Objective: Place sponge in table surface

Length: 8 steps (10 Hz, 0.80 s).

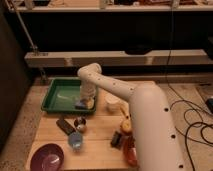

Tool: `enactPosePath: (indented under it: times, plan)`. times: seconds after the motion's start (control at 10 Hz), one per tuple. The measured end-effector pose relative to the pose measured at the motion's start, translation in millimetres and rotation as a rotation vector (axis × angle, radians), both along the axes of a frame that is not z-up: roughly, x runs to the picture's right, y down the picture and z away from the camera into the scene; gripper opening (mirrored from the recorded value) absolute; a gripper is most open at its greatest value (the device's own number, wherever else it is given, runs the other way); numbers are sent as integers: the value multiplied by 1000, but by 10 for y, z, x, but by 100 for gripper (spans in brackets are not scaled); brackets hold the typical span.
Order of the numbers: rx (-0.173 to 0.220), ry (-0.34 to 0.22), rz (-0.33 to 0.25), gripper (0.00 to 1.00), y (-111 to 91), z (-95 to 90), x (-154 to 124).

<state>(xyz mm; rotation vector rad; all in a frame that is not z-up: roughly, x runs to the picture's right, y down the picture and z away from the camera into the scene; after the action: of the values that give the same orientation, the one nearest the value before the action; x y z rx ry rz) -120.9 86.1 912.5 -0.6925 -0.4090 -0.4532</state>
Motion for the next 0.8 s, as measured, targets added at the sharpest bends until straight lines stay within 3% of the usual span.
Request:
enactPosePath:
  times: [0.3,0.5,0.8]
  plan:
    - [-5,1,15,1,-11,-4,8]
    - [8,-1,18,0,-104,-72,33]
    - [48,-24,26,0,-583,-394,65]
